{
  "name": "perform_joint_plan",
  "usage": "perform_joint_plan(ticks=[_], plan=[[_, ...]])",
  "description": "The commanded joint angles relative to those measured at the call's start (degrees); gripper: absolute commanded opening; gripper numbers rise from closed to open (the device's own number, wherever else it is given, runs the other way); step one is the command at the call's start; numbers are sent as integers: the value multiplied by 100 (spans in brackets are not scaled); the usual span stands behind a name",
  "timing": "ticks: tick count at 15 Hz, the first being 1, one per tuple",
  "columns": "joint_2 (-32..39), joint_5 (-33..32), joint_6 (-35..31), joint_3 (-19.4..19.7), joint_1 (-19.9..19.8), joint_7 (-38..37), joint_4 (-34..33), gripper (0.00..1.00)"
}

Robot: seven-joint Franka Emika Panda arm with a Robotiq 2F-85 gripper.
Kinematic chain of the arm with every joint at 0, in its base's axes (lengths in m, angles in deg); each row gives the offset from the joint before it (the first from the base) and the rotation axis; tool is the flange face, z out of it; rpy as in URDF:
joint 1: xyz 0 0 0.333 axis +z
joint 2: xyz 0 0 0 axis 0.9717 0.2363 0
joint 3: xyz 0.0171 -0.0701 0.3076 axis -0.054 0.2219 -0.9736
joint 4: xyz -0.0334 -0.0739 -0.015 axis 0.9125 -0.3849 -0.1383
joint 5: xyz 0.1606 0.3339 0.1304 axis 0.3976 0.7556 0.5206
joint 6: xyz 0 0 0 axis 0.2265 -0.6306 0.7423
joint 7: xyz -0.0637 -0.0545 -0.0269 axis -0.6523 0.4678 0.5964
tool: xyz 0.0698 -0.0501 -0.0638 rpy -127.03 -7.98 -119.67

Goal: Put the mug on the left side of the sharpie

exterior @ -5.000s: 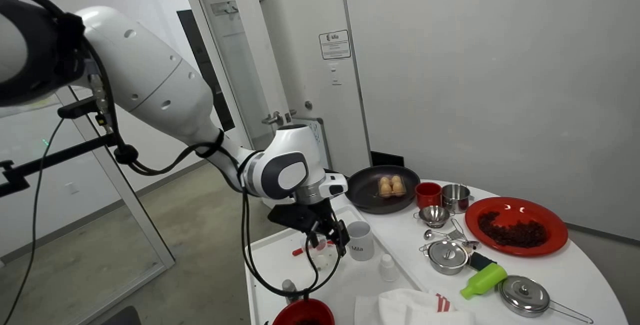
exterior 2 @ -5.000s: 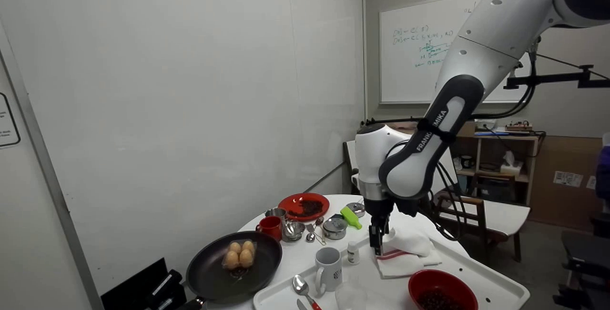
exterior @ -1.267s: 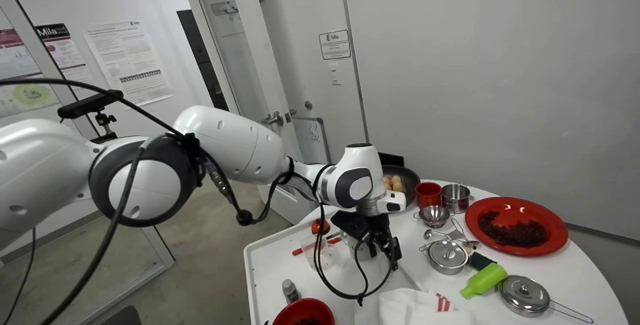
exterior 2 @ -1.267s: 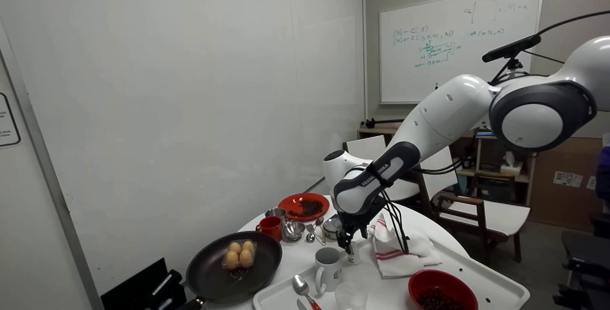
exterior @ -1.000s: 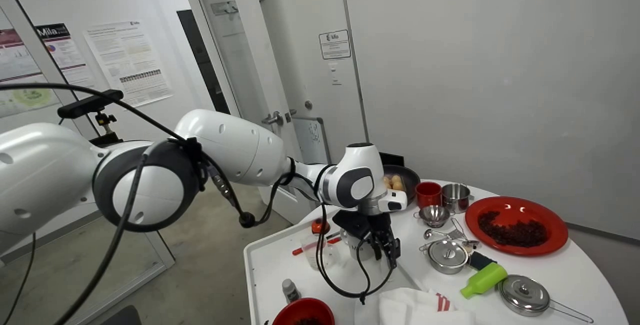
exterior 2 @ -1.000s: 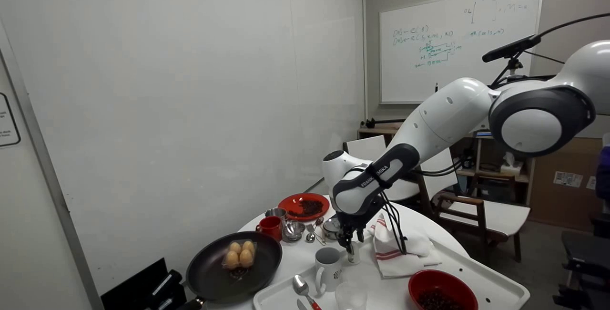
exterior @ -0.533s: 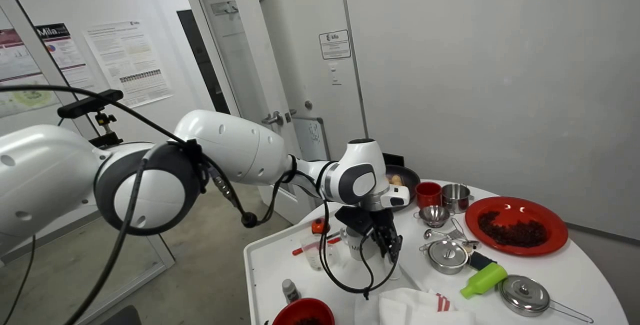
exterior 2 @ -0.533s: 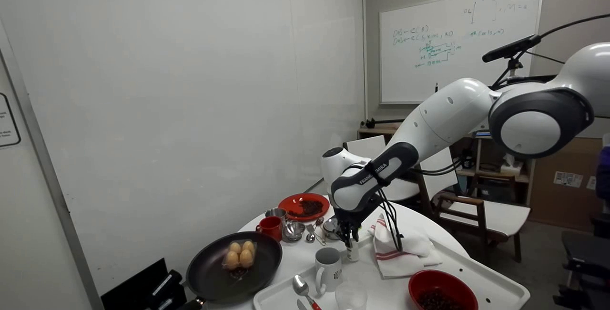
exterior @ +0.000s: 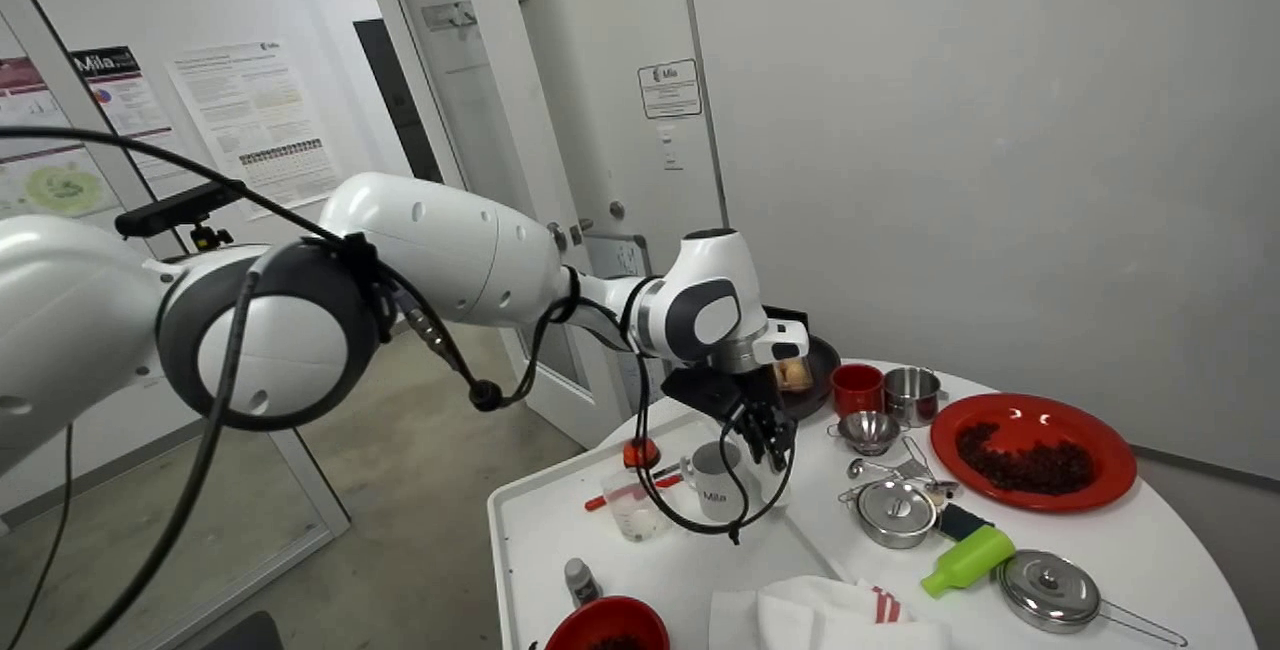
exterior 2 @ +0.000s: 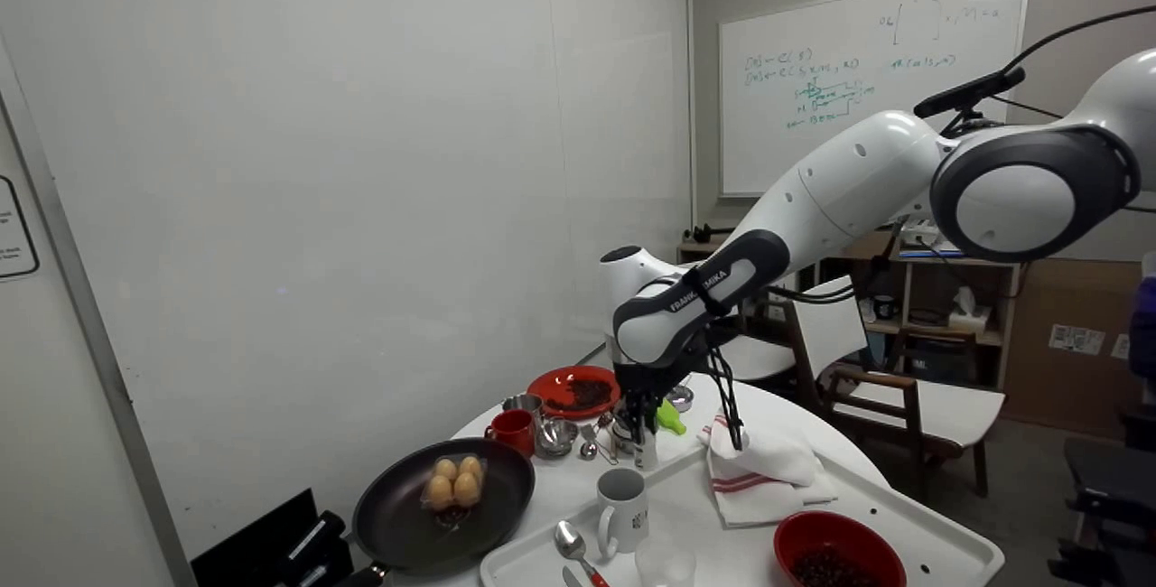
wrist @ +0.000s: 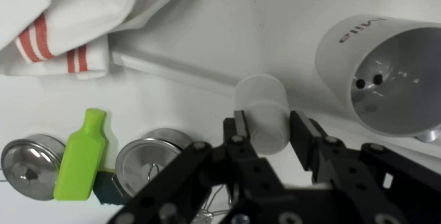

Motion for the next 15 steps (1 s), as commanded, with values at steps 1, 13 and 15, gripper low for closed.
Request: perform_joint_plan(ticks=[1, 13, 15], plan=[[-784, -99, -7, -86, 89, 381, 840, 13], [-2360, -354, -223, -522, 594, 2215, 2659, 13], [-2448, -602, -206, -515, 782, 2337, 2844, 13]])
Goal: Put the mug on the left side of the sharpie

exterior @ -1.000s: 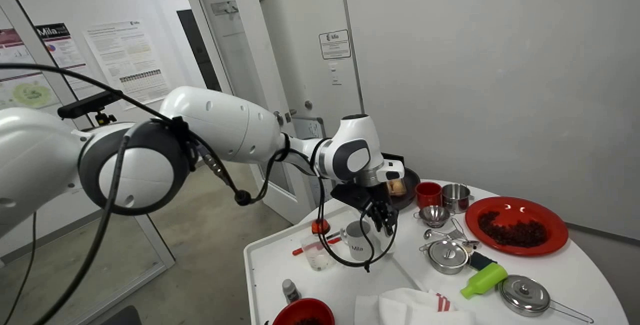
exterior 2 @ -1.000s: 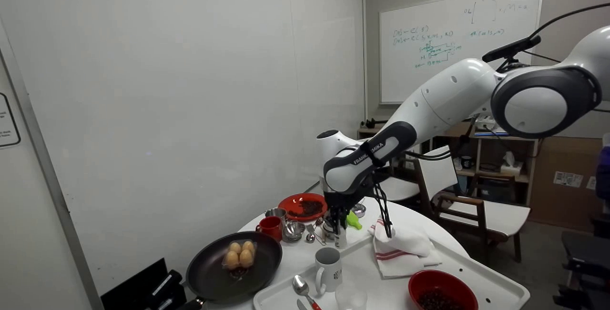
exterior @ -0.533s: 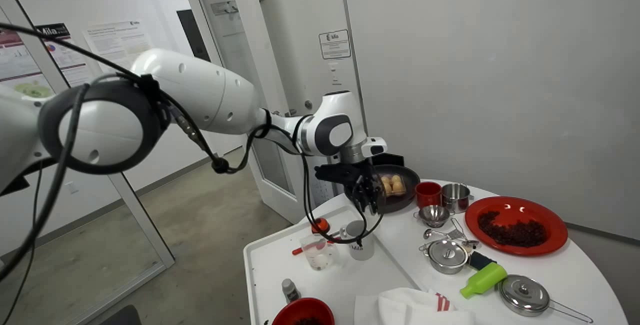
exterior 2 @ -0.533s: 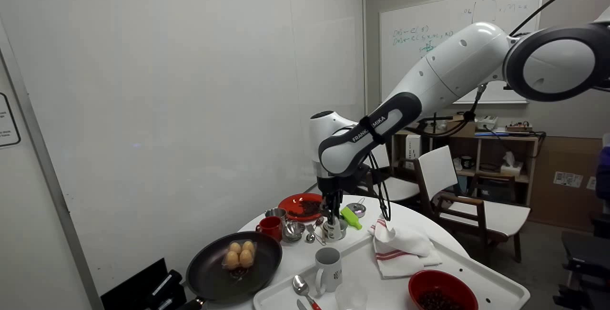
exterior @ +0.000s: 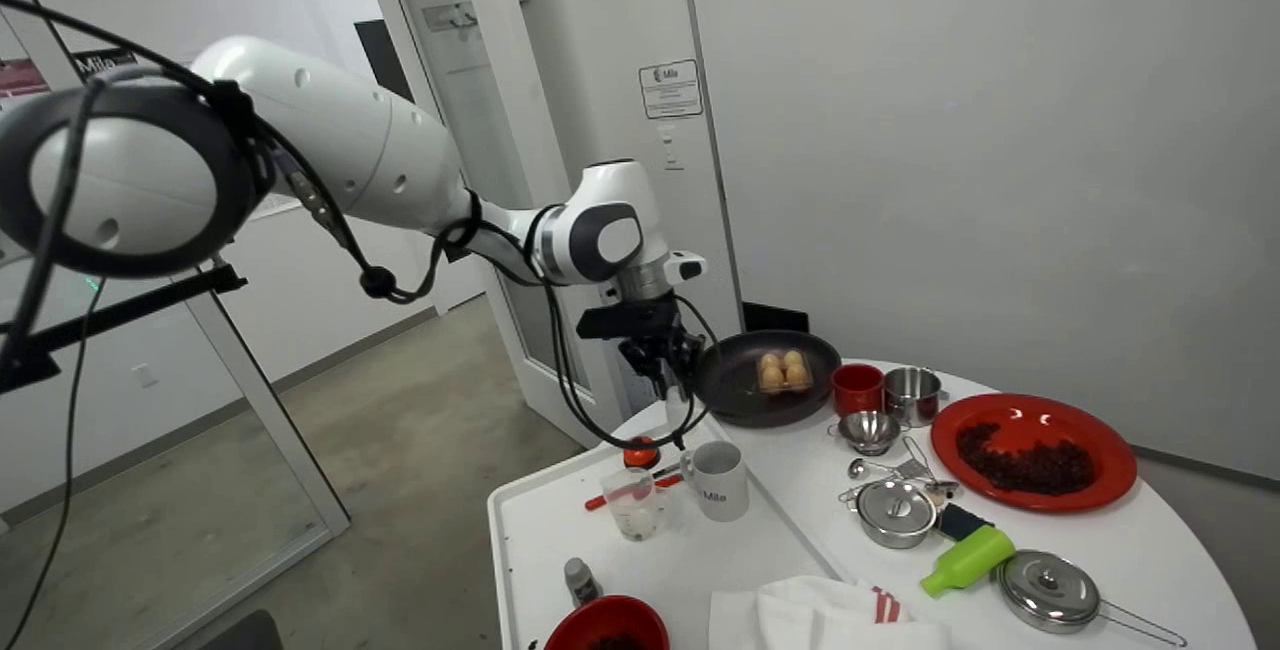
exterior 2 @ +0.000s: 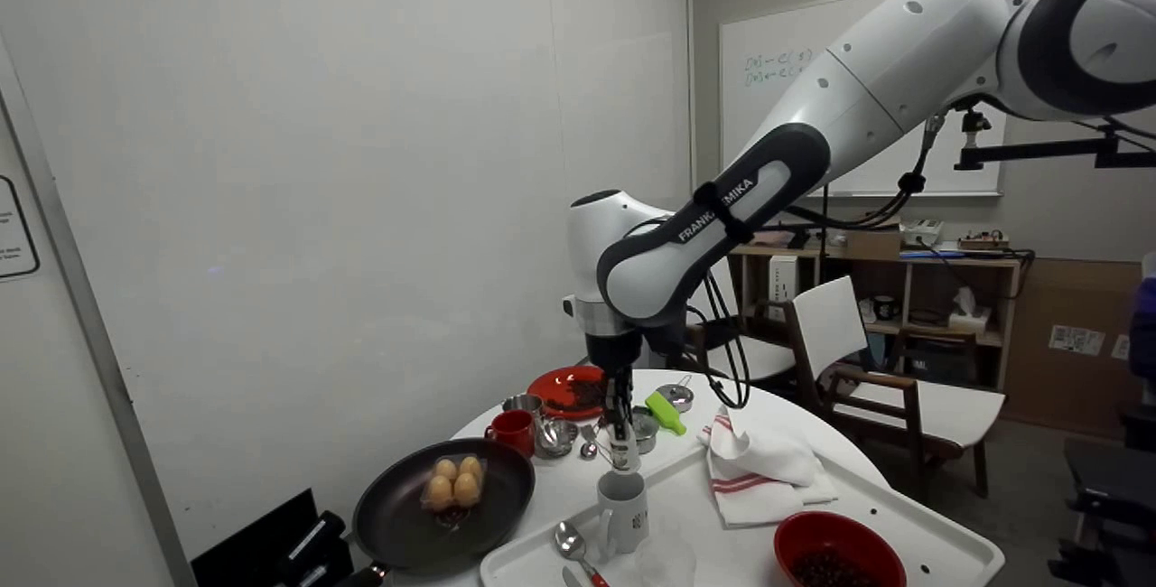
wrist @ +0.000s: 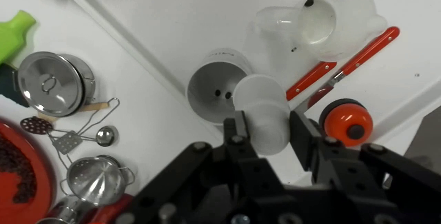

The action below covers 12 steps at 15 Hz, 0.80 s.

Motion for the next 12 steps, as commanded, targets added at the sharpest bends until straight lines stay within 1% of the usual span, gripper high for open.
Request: perform_joint_plan(ticks=[1, 3, 6, 9, 12], plan=[[-442, -434, -109, -28, 240, 323, 729, 13], [-498, -615, -96, -79, 344, 460, 925, 13], [-715, -604, -170, -375, 262, 1054, 1321, 12], [-970, -553, -341, -567, 147, 1531, 1712, 13], [-1150, -581, -463, -569, 106, 1698, 2033, 13]])
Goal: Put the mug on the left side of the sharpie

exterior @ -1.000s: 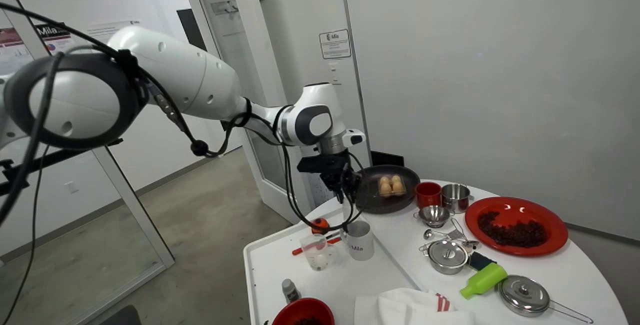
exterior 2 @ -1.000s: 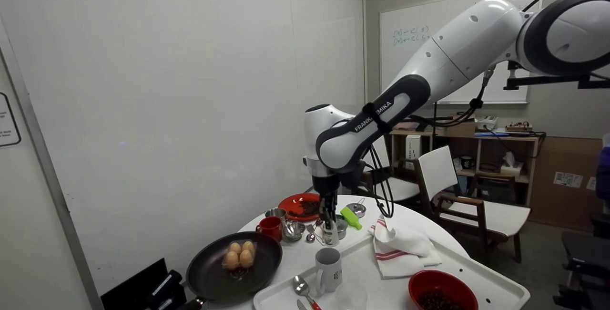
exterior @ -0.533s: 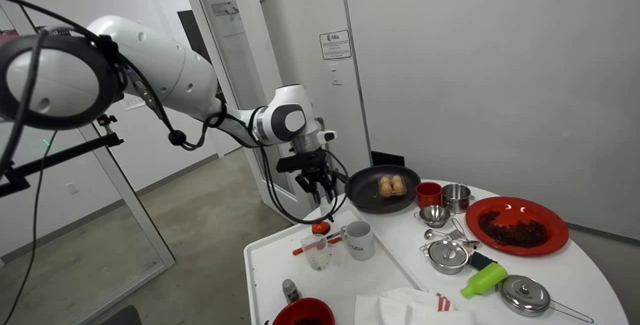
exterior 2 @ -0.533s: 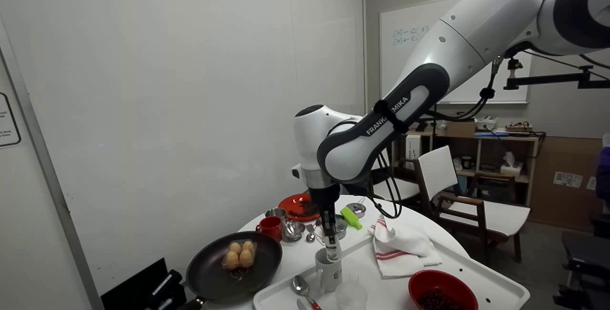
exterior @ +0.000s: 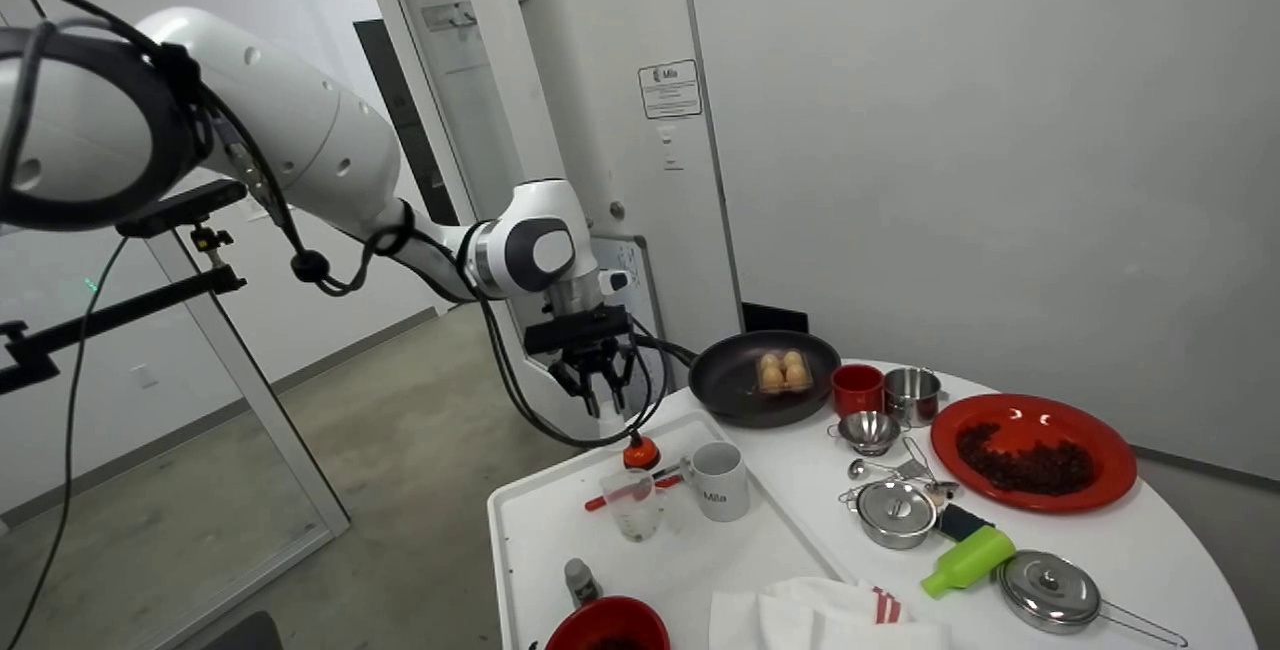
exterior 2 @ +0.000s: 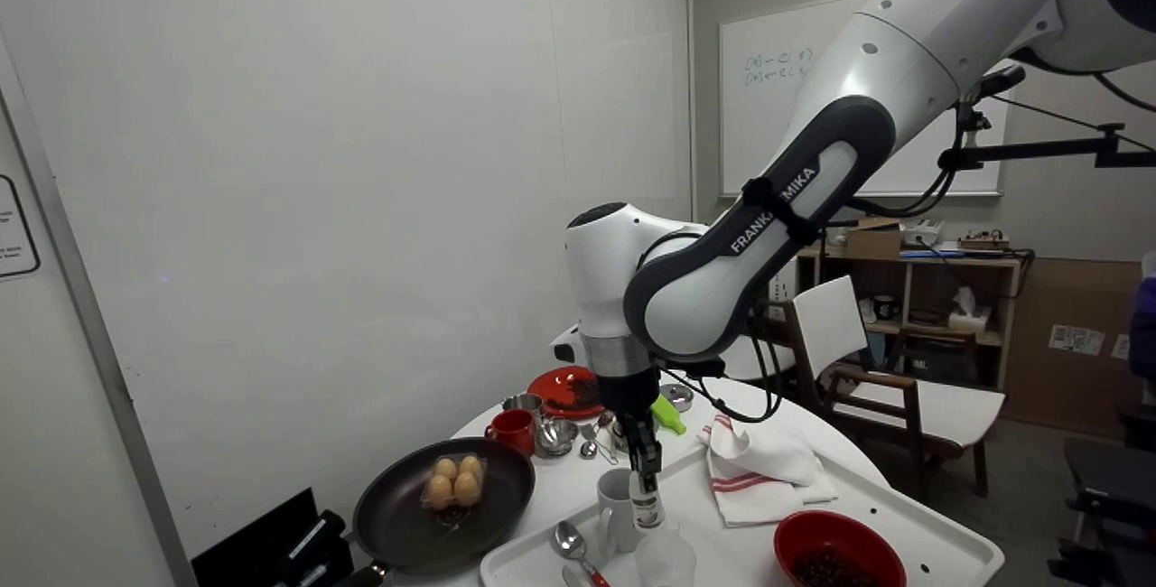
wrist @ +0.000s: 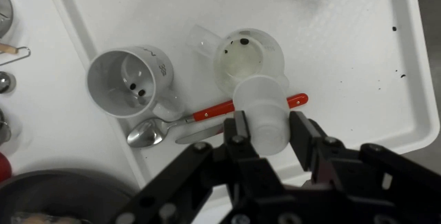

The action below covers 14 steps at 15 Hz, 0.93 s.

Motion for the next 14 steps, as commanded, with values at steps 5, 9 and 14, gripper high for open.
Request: perform_joint_plan(ticks=[5, 9, 14], plan=[[-423, -16, 8, -96, -301, 464, 869, 13], [-429, 473, 164, -521, -776, 1321, 1043, 13], [-342, 1137, 775, -752, -1072, 2164, 963, 13]])
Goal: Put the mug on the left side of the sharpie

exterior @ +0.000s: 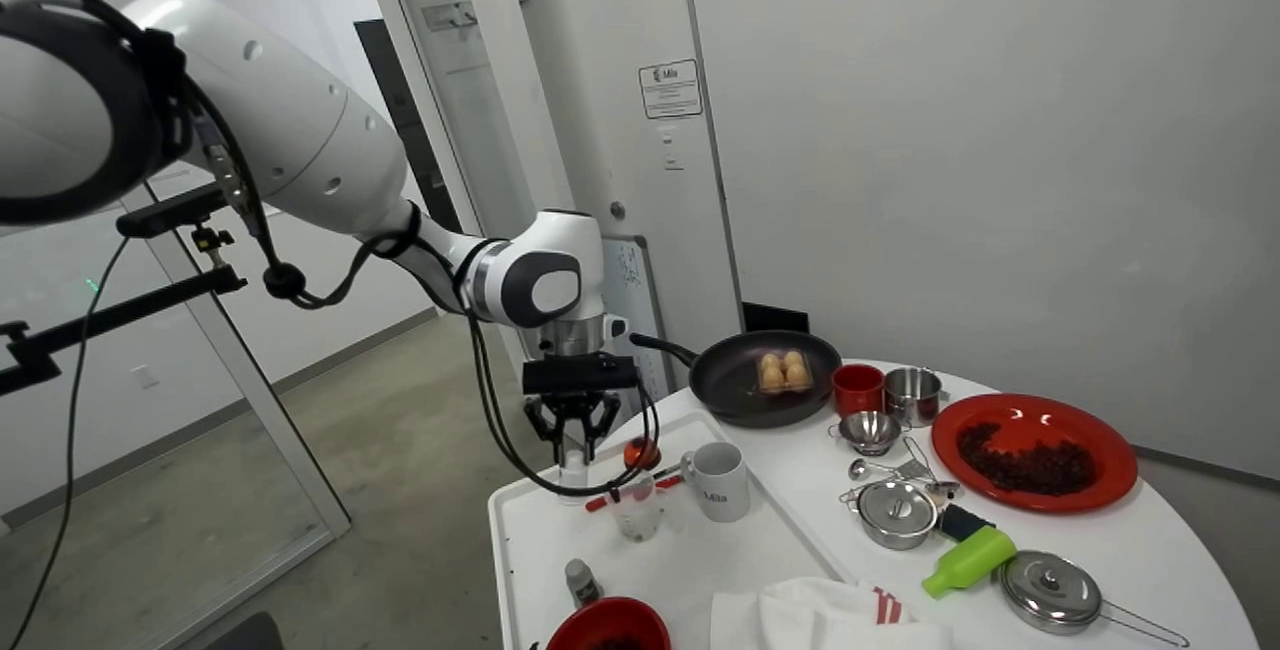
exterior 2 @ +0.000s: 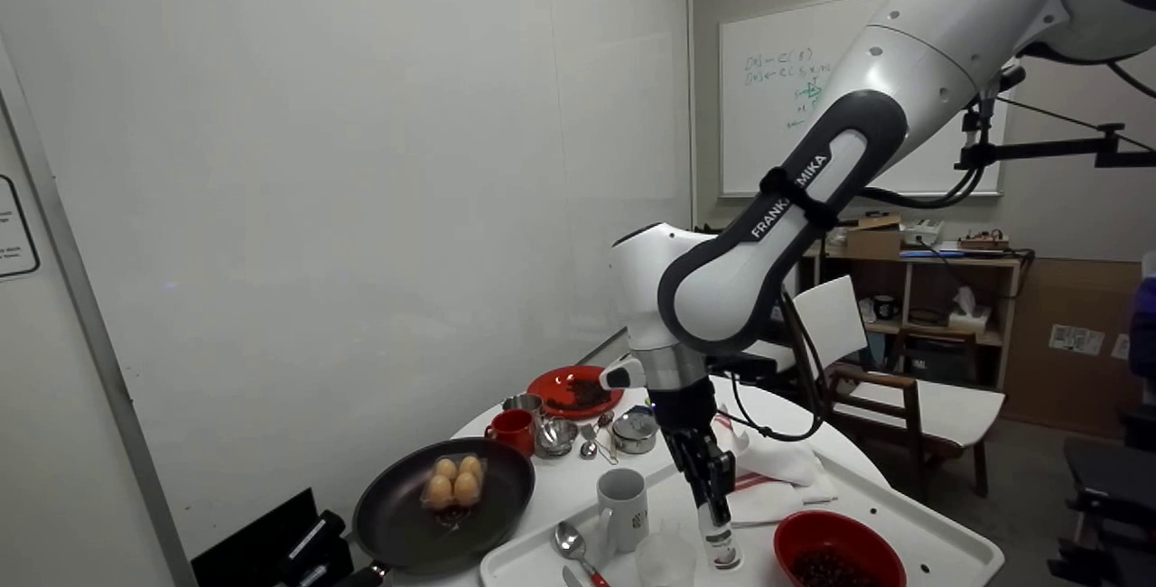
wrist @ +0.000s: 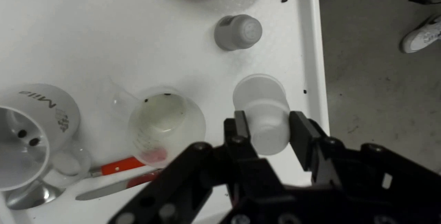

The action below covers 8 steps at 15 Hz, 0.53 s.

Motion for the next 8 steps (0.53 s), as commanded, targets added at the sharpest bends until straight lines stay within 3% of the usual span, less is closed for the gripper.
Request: perform_joint_plan(ticks=[1, 4, 8], plan=[[-83, 416, 408, -110, -163, 503, 52, 13], [-71, -58, -598, 413, 310, -436, 220, 13], [125, -728, -1384, 884, 775, -1563, 216, 13]])
